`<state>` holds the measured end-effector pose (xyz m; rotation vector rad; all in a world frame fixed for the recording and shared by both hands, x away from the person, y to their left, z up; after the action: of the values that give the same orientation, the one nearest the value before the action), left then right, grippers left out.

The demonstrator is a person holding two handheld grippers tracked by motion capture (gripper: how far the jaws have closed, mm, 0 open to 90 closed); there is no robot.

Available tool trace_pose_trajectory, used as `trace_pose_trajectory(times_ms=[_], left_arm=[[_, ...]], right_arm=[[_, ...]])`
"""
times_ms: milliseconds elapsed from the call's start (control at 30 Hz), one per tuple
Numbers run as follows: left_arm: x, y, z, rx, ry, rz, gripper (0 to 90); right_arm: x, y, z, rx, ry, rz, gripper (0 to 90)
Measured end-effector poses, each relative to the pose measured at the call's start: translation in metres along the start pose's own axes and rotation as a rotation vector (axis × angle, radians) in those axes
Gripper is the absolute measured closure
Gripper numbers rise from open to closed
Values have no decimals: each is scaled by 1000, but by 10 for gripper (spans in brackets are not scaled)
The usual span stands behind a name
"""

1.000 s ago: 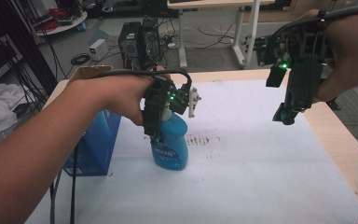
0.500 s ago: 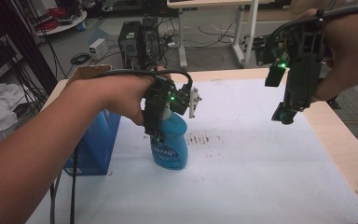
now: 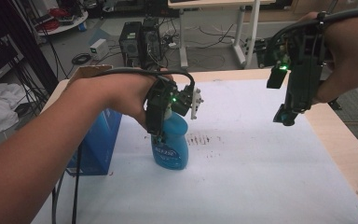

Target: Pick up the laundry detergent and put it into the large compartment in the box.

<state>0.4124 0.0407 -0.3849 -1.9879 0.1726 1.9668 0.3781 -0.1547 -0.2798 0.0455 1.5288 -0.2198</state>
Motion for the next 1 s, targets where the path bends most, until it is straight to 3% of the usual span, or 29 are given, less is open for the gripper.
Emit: trace_pose_trajectory(times_ms=[133,267,600,767,1000], left_arm=[[0,1,1,-16,-4,-25,386],[-4,1,2,-26,4,-21,387],[-33,-3,9,-70,24,9,387],[-51,-10,14,-146,4,29,387],[-74,-29,18,-315,-49,44,387]], right_arm=[[0,1,-2,-3,-1,-1,120],[-1,-1,-2,-5,-6,2,120],[-1,-1,-2,-6,-6,0,120],[-1,0,-2,-6,-9,2,120],[0,1,-2,-12,-15,-1,119]])
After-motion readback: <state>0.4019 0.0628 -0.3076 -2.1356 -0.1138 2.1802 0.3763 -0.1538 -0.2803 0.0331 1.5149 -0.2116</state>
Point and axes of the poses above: each handheld gripper's, and its own axes: x roughly forward along the jaws, y roughly out of its top, z roughly to its right, the point moved 9 cm from there along x, roughly forward along the jaws, and after that the axes turned 7 degrees about -z, right-handed, at the moved point
